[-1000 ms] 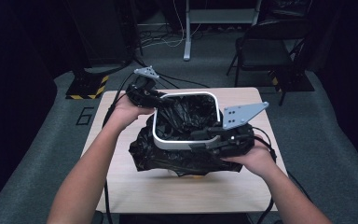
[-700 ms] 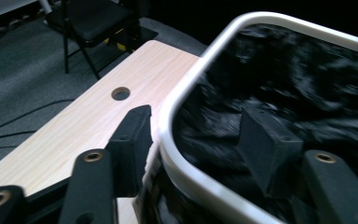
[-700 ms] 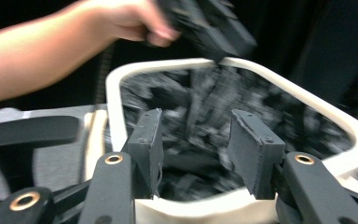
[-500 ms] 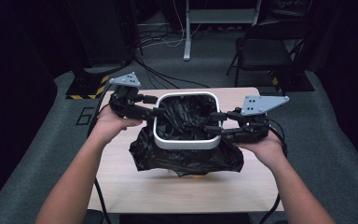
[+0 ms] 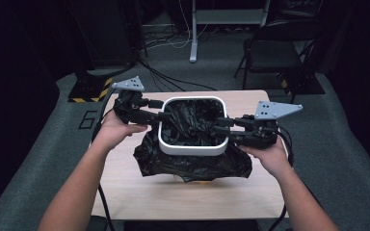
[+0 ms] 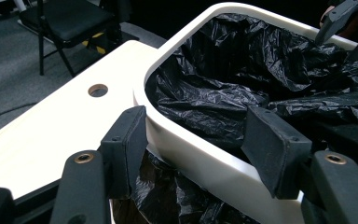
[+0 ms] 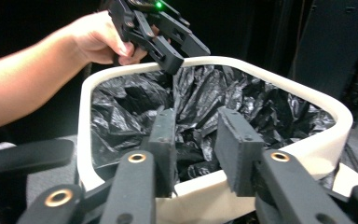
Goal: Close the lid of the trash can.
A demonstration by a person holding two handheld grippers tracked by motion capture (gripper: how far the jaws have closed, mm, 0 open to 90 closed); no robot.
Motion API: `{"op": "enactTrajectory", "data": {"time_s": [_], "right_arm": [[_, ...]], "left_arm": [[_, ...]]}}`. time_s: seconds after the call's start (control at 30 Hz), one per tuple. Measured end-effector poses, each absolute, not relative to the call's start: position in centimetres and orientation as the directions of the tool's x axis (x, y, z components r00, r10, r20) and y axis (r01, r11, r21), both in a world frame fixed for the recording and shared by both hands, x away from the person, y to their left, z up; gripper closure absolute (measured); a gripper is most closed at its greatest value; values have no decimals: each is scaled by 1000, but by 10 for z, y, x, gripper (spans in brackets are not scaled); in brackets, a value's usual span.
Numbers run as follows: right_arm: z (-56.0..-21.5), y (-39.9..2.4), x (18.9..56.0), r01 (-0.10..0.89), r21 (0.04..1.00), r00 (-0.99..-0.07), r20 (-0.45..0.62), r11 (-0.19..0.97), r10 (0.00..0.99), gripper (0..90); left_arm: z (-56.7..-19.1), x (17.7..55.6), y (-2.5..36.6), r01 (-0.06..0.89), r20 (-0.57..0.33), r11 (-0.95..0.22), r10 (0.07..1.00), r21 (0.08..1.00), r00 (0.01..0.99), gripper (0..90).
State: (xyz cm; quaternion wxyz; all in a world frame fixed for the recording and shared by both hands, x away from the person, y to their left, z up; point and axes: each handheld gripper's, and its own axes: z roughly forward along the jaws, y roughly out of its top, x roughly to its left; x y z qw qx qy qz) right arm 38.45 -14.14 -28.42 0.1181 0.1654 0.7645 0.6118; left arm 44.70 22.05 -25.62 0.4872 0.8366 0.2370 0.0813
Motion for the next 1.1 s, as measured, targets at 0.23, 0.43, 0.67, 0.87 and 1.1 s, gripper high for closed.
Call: {"op": "enactTrajectory", "data": {"time_s": [0.23,0.43,0.67,0.87,1.1], "right_arm": [[-280,-138,383,99,966,-910,-9,239,416,674],[-270,-135,377,117,944,-910,-23,308,415,553],[-263,-159,370,124,948,-884,-29,293,467,515],[-270,-182,368,161,940,-835,-33,300,550,504],[-286,-199,371,219,918,-771,-44,330,636,499]], "left_arm": [[-257,448,221,329,-112,-399,478,856,871,391],[-251,443,226,295,-71,-417,475,860,877,413],[-245,430,249,245,-19,-395,497,885,867,399],[-251,427,274,258,-17,-372,542,891,840,399],[-271,426,295,287,-26,-363,580,886,814,398]]}}
